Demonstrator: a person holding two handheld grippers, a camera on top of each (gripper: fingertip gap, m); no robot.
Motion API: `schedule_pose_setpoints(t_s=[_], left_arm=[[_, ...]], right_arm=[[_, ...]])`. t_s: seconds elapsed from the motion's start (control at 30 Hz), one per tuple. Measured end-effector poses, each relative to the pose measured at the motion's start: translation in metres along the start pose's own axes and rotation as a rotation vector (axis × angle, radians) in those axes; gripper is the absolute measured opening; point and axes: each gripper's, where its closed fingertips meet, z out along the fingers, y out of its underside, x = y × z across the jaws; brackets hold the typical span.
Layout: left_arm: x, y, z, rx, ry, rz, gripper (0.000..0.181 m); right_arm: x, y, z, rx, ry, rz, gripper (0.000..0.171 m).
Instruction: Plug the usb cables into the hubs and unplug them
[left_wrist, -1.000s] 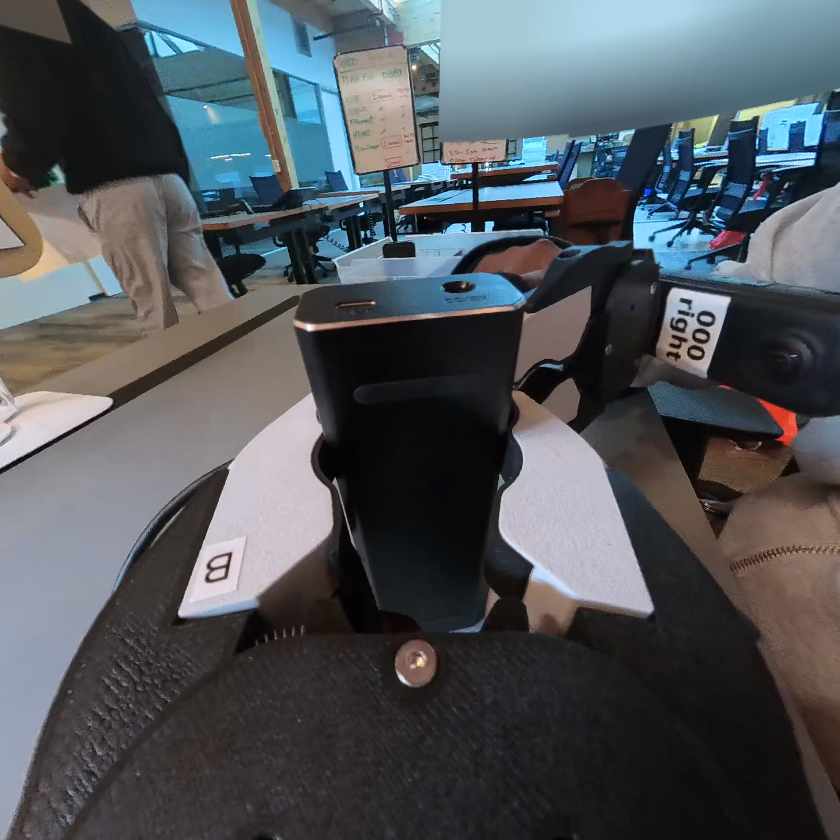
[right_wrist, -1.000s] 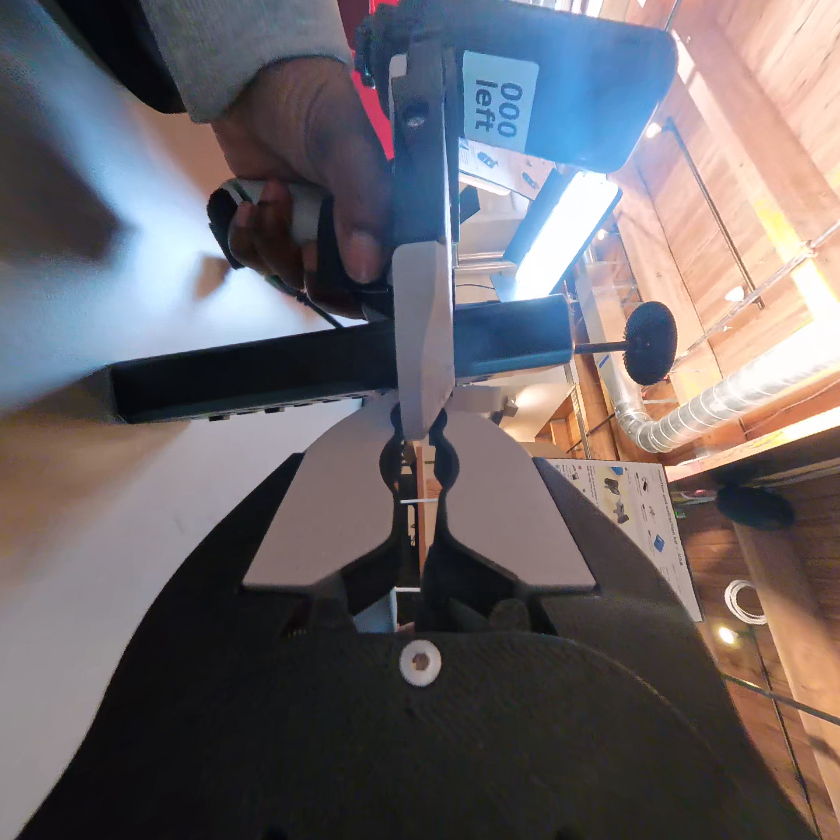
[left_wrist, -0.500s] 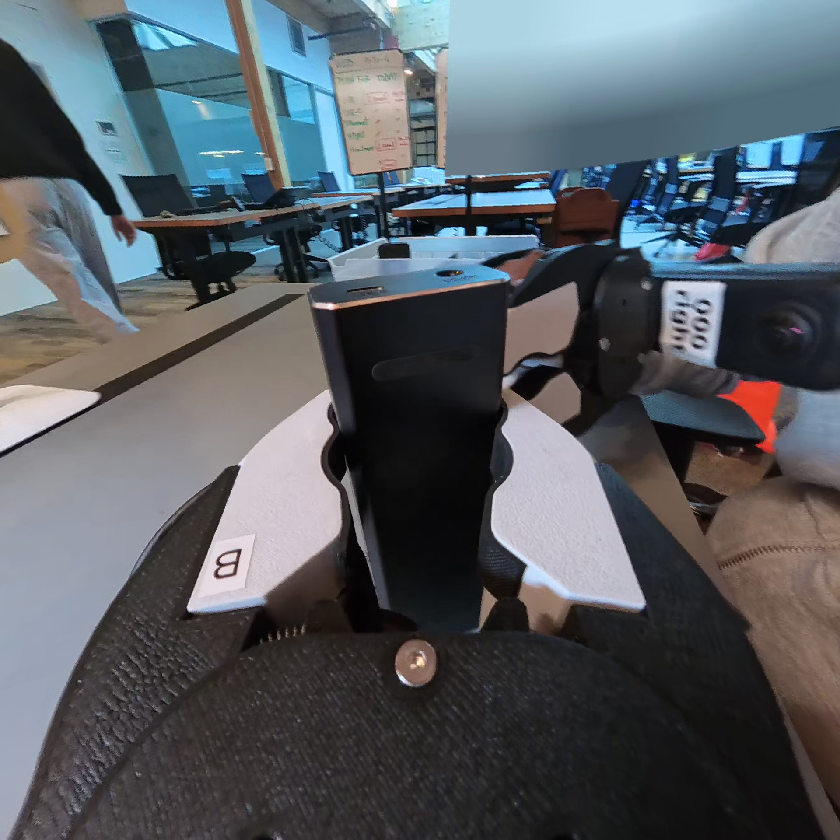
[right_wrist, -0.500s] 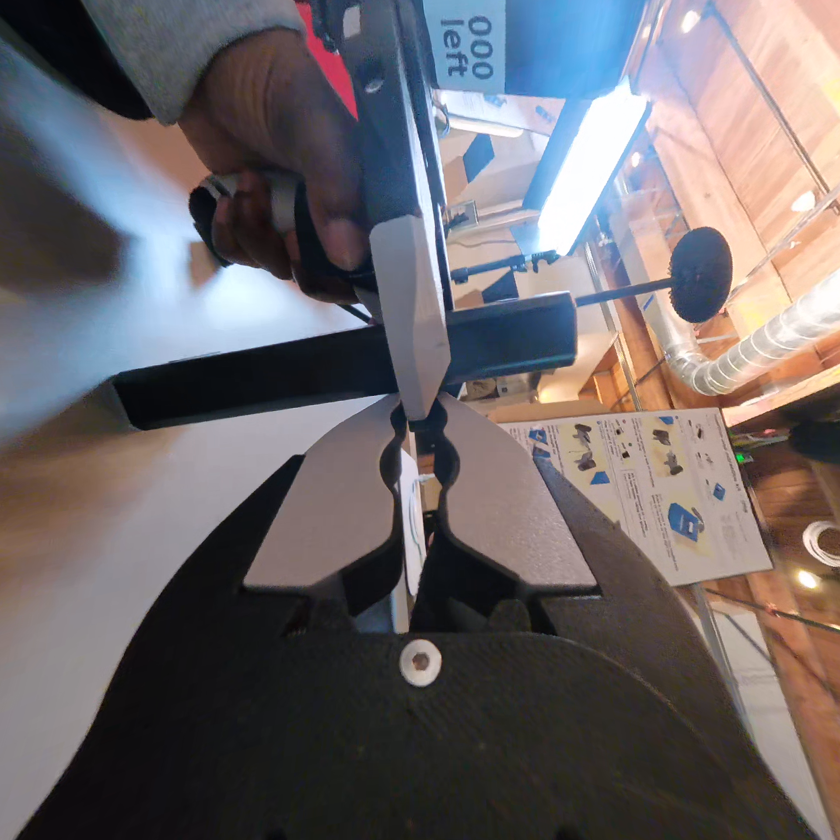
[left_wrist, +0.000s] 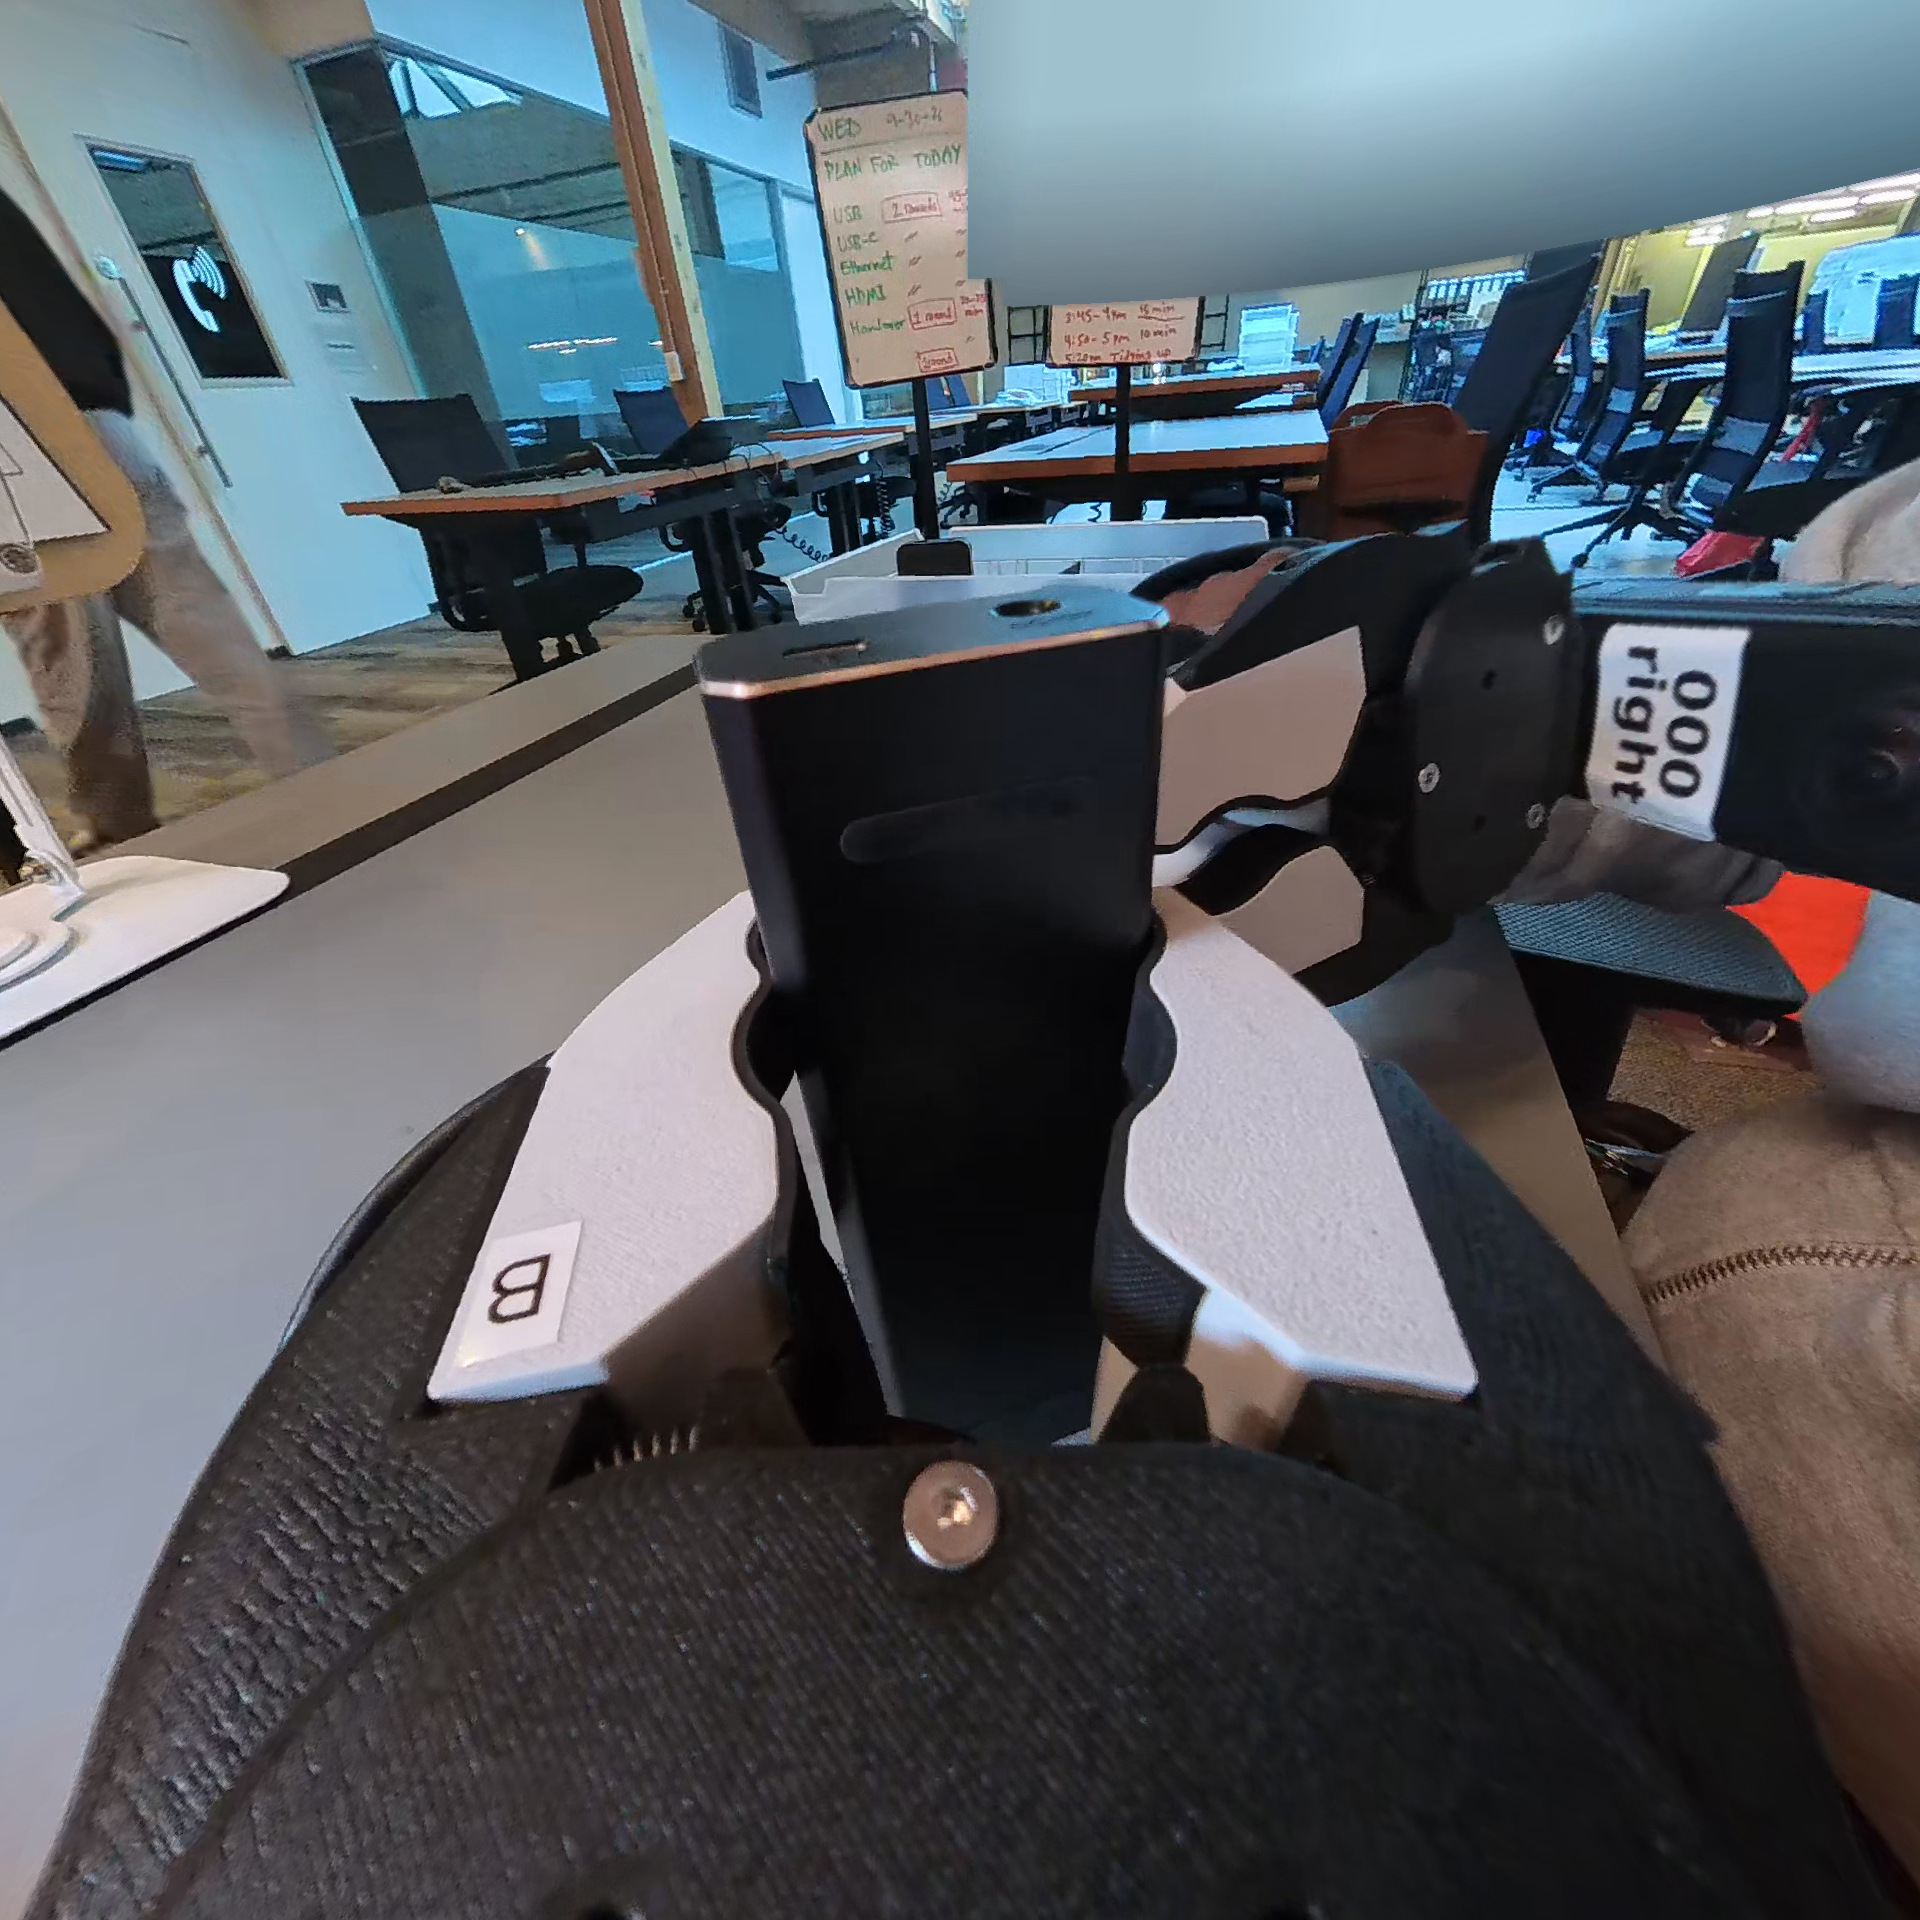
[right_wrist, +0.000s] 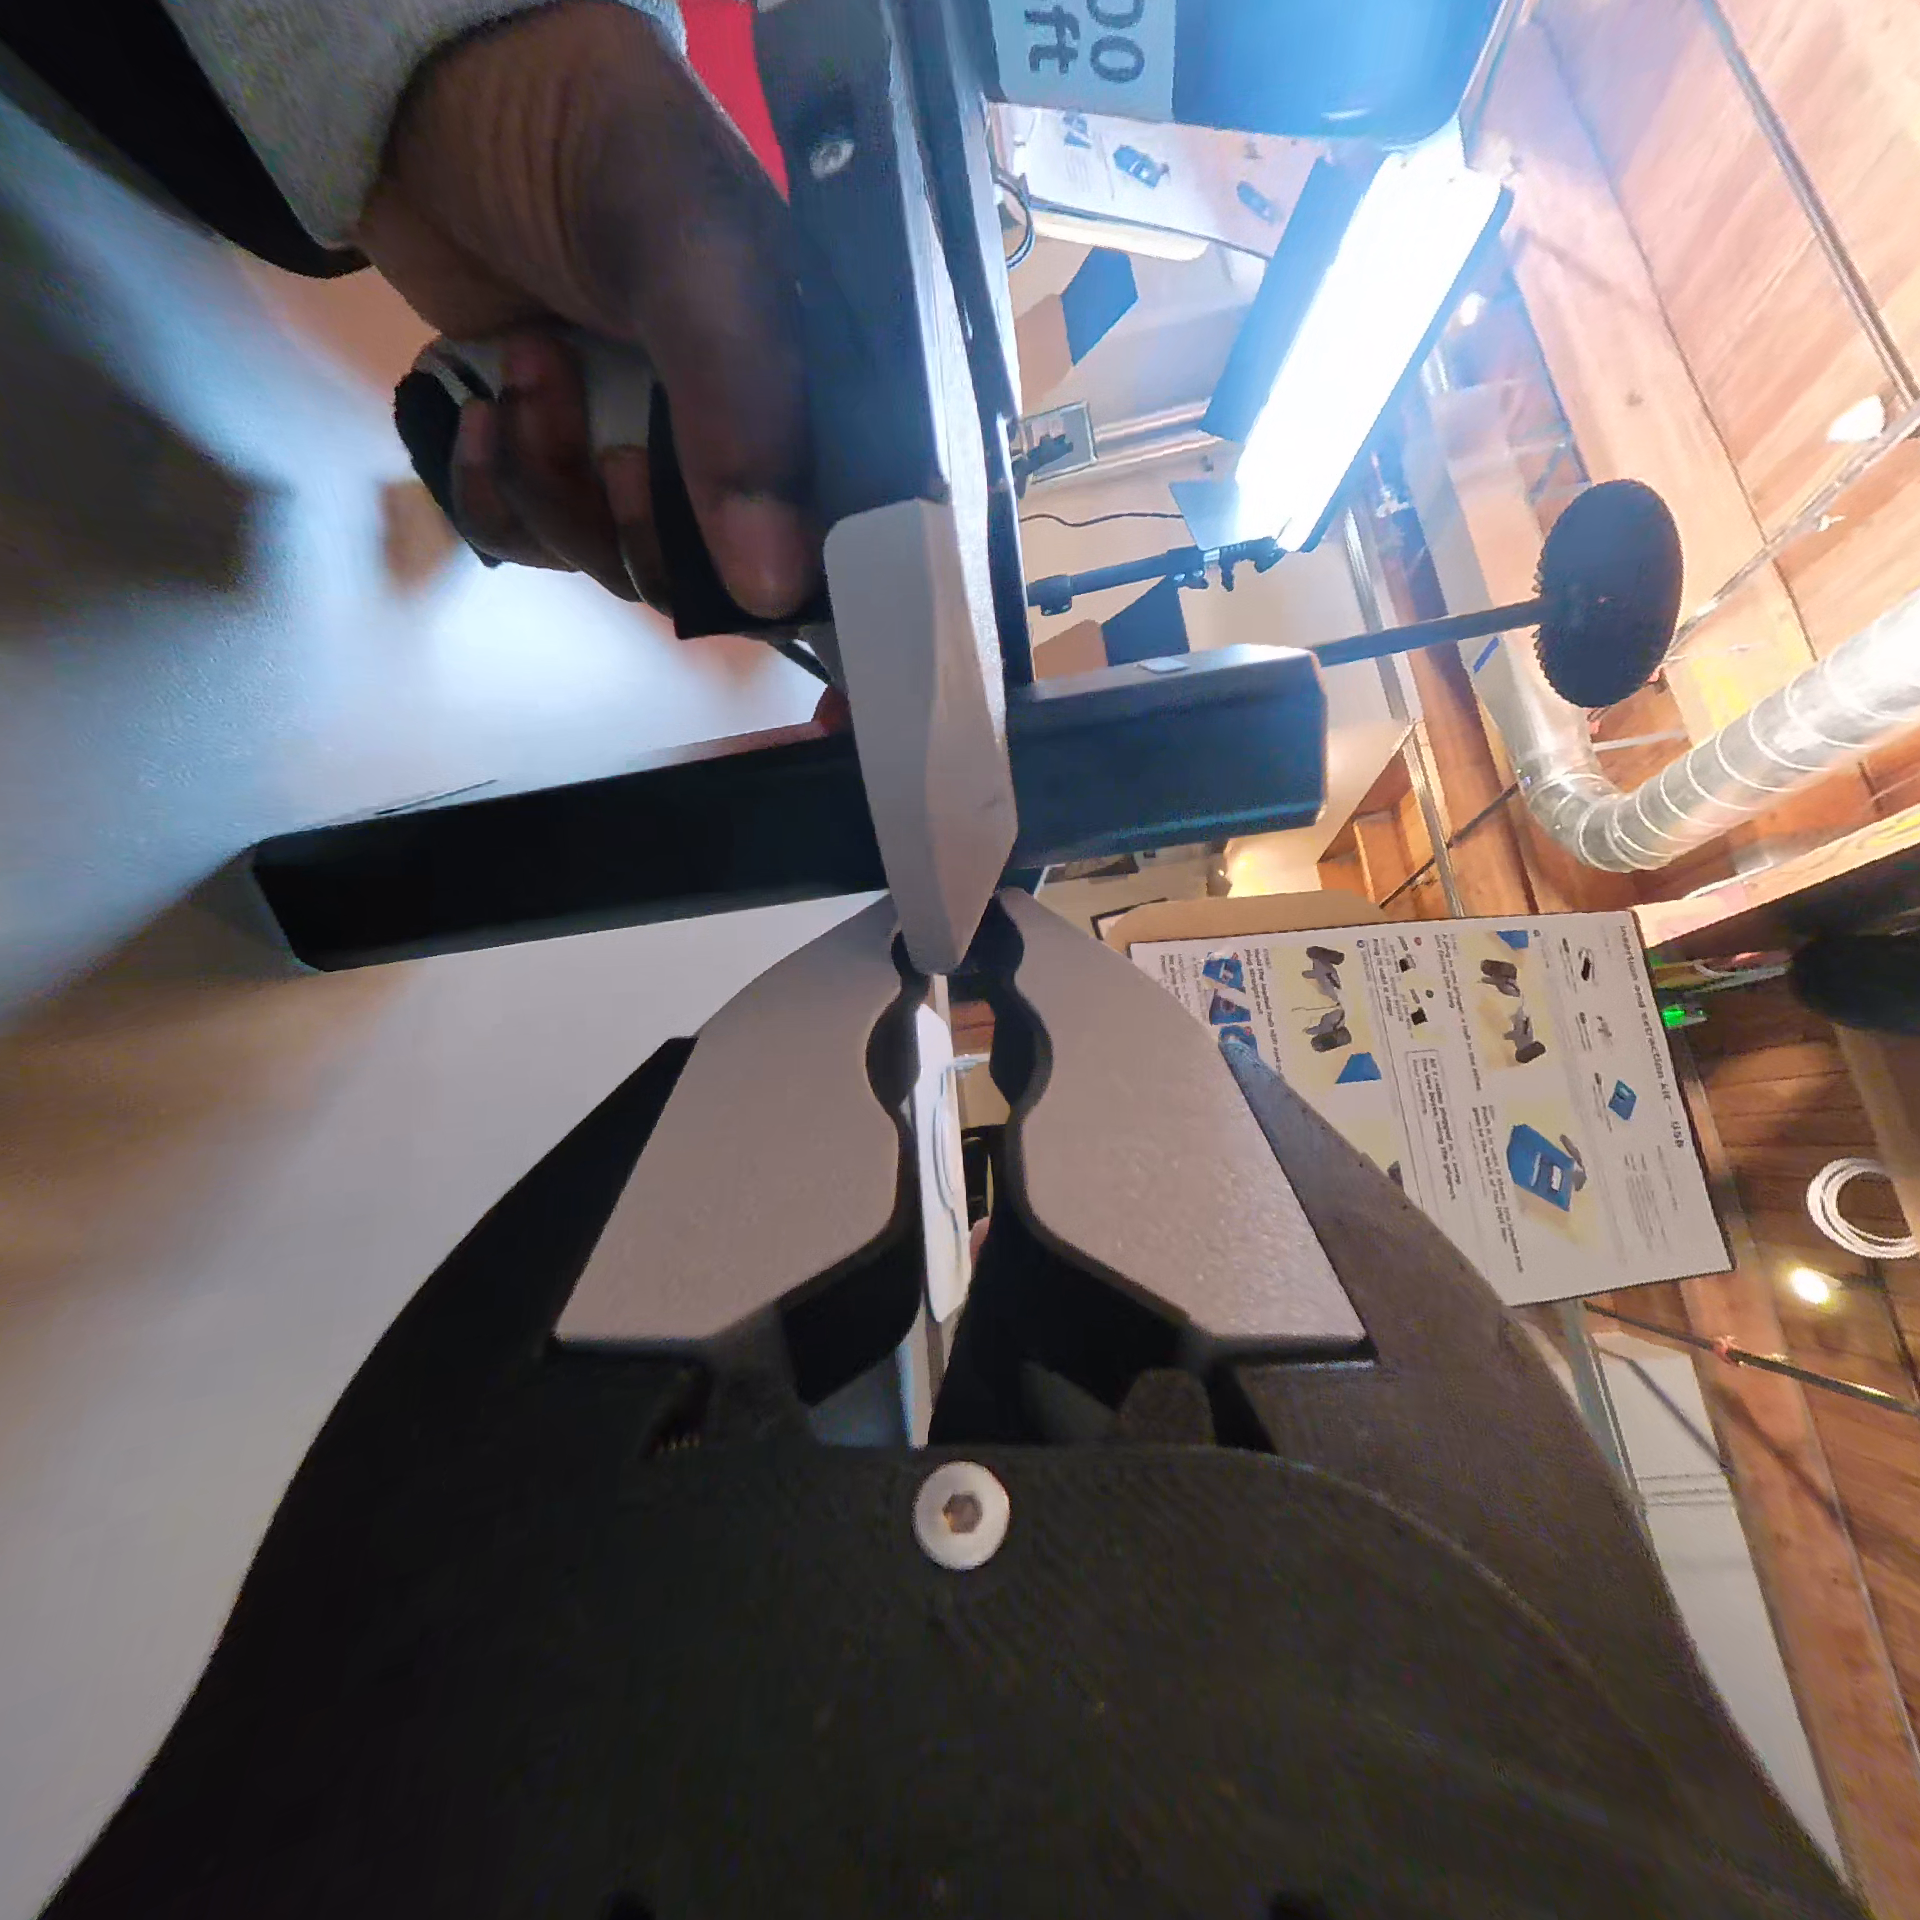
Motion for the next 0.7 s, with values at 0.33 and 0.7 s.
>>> schedule_pose_setpoints(t_s=[0.33,0.7], left_arm=[[0.000,-0.001,-0.014,0.029,0.058,-0.012,0.063],[0.001,-0.002,-0.022,0.055,0.020,0.020,0.064]], right_arm=[[0.108,0.064,-0.043,-0.073,0.195,0.304,0.008],[0.188,0.158,-0.207,-0.182,0.649,0.878,0.008]])
